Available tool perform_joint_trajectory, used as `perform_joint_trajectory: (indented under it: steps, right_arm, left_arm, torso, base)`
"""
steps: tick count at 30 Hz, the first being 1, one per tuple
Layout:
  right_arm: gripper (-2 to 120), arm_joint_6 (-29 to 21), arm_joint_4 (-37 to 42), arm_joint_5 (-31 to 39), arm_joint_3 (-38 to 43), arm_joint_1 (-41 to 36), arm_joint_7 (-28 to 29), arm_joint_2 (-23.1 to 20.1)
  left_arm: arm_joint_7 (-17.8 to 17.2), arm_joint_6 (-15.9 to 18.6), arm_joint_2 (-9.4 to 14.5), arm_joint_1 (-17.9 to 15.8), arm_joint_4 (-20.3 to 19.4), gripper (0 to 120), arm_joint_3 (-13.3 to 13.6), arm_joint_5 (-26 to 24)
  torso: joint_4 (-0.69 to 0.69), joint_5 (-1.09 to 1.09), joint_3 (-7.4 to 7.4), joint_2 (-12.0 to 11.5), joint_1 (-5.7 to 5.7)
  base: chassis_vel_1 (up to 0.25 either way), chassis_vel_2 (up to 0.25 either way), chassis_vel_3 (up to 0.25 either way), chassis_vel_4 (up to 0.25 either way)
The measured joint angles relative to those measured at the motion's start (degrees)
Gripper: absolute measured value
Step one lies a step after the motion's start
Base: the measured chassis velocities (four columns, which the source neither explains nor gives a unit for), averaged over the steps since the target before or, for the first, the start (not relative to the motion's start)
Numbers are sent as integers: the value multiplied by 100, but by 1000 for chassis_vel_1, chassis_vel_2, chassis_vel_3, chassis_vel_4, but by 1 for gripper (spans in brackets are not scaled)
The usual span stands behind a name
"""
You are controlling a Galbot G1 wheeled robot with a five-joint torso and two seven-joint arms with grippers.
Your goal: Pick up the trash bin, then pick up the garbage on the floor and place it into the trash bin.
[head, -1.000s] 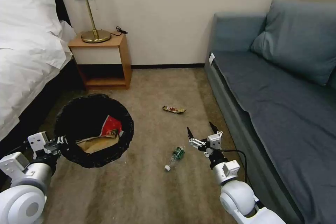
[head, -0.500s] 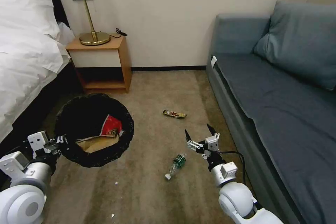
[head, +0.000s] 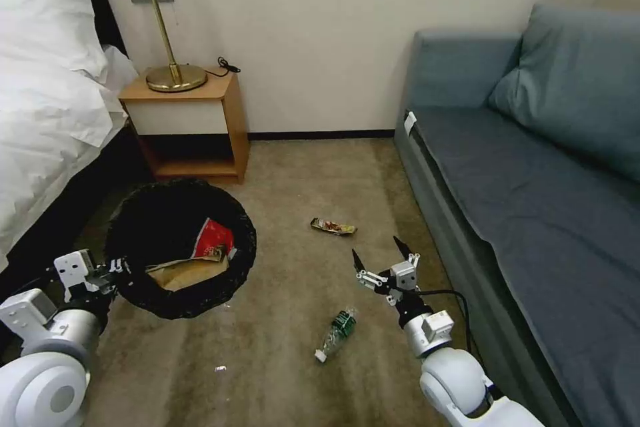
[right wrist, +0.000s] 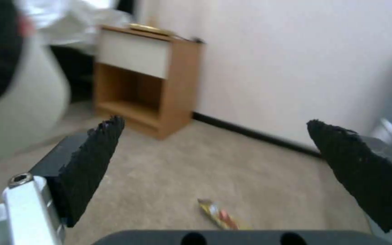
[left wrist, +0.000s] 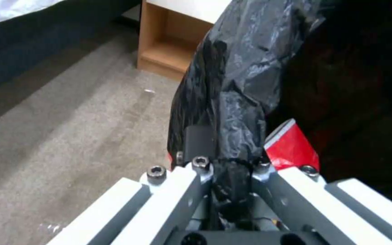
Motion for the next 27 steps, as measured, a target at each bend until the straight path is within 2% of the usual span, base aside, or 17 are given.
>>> perform_joint_trajectory:
  steps: [1,2,5,6,7,8,9,11,12,13,14,16,17,19,20,22,27]
  right_arm:
    - [100,115,-91,-95,-78,321,-509,-268]
    - [100,115,-91,-95,-78,321,-509,-268]
    - [100,535,-804,-272,-556,1582,-2147,-891]
    - [100,535,-804,-272,-556,1582,-2147,-891]
    - [100,802,-1272,-498,-854,2295,-3109,-1064]
    - [100,802,-1272,-498,-854,2295,-3109,-1064]
    - [100,1092,-1659,-879,-1240,3006,-4016,-1148]
    - [100,1269,-1816,-1086,-1422,3306,-4359,-1150]
    - [100,1739,-2191,-2000,-1942,4056,-5235,-1058]
    - [100,1944,-2352,-2554,-2269,4388,-5474,-972]
    - [100,1944,-2352,-2554,-2269,4388,-5474,-972]
    - [100,2332,-2625,-3582,-2762,4885,-6077,-619]
    - [100,2332,-2625,-3582,-2762,4885,-6077,-619]
    - [100,2485,-2782,-4320,-2890,4956,-6520,-229]
    - [100,2485,-2782,-4320,-2890,4956,-6520,-229]
    - [100,2691,-3042,-4871,-2949,4954,-6739,241]
    - [100,2769,-3349,-5198,-3082,4940,-6757,800]
  left_arm:
    - [0,0,2,-32,24,1,10,5]
    - [0,0,2,-32,24,1,10,5]
    - [4,-1,-20,-62,28,1,38,26]
    - [4,-1,-20,-62,28,1,38,26]
    - [24,-7,-66,-64,28,1,60,64]
    - [24,-7,-66,-64,28,1,60,64]
    - [58,-41,-120,-64,54,1,81,120]
    - [64,-51,-144,-63,69,1,87,147]
    - [89,-81,-202,-64,97,1,104,203]
    - [96,-89,-234,-65,105,1,108,216]
    - [96,-89,-234,-65,105,1,108,216]
    - [110,-106,-295,-85,117,1,97,222]
    - [110,-106,-295,-85,117,1,97,222]
    - [111,-115,-317,-84,129,1,49,218]
    - [111,-115,-317,-84,129,1,49,218]
    - [111,-121,-328,-72,130,1,7,197]
    - [102,-123,-364,-84,157,1,9,197]
  torso:
    - [-2,-1,0,0,0]
    - [-2,-1,0,0,0]
    - [0,0,0,0,0]
    - [0,0,0,0,0]
    - [2,-1,-1,0,0]
    - [2,-1,-1,0,0]
    - [0,-2,1,0,0]
    - [1,-2,0,0,0]
    - [3,-3,0,0,0]
    - [4,-4,0,0,0]
    - [4,-4,0,0,0]
    - [3,-2,0,0,0]
    - [3,-2,0,0,0]
    - [-2,-2,0,0,0]
    - [-2,-2,0,0,0]
    - [0,-2,0,0,0]
    - [3,-2,0,0,0]
  base:
    - [0,0,0,0]
    - [0,0,0,0]
    - [0,0,0,0]
    - [0,0,0,0]
    - [0,0,0,0]
    - [0,0,0,0]
    - [0,0,0,0]
    - [0,0,0,0]
    - [0,0,0,0]
    - [0,0,0,0]
    - [0,0,0,0]
    - [0,0,0,0]
    - [0,0,0,0]
    - [0,0,0,0]
    - [0,0,0,0]
    - [0,0,0,0]
    - [0,0,0,0]
